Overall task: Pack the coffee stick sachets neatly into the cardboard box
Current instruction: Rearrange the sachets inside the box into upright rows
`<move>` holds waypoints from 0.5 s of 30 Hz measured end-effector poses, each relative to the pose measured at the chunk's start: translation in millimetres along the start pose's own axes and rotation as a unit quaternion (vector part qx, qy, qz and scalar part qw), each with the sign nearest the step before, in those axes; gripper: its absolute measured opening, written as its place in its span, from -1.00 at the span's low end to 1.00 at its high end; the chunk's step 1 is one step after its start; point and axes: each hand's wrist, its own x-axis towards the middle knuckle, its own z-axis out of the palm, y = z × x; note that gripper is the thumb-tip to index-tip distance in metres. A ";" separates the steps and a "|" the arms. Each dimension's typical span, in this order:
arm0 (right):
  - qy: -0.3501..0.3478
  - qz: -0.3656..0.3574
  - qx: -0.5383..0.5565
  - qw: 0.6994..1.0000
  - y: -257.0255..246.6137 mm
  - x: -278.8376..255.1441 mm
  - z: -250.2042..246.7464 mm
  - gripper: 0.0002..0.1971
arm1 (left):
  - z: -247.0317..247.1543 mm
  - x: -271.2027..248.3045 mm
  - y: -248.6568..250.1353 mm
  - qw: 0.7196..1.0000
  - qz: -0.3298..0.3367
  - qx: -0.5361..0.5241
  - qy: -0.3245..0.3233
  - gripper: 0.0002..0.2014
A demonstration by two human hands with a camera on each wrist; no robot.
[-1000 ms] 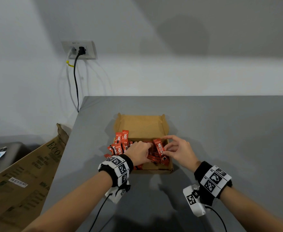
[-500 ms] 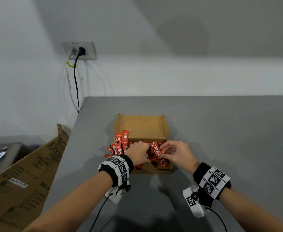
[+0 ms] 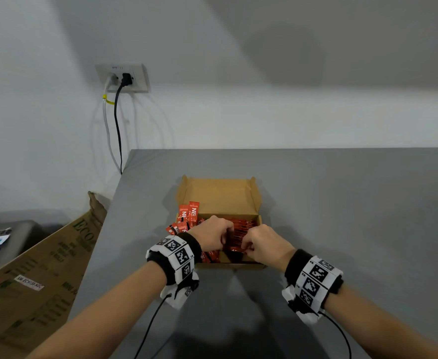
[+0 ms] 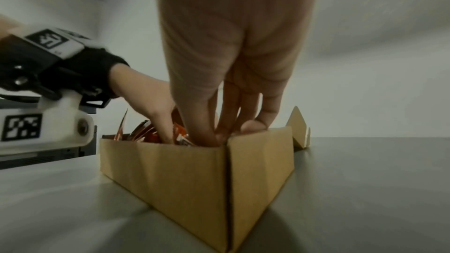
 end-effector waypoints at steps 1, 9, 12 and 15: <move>-0.002 0.001 -0.006 1.000 -0.5 1.3 0.8 -0.75 | -2.3 -0.4 -0.3 1.000 -0.001 0.002 -0.011 -0.74; -0.028 -0.007 -0.041 0.999 1.0 7.5 6.9 -0.85 | 5.5 -3.1 -0.1 0.998 0.018 0.064 0.017 -0.86; -0.006 -0.022 -0.102 0.994 1.9 4.9 8.0 -0.86 | 11.6 -1.2 -3.0 0.995 0.024 0.094 0.031 -0.82; 0.014 -0.018 -0.157 0.987 4.8 1.4 5.6 -0.84 | 9.7 -2.6 -2.0 0.994 0.030 0.094 0.037 -0.85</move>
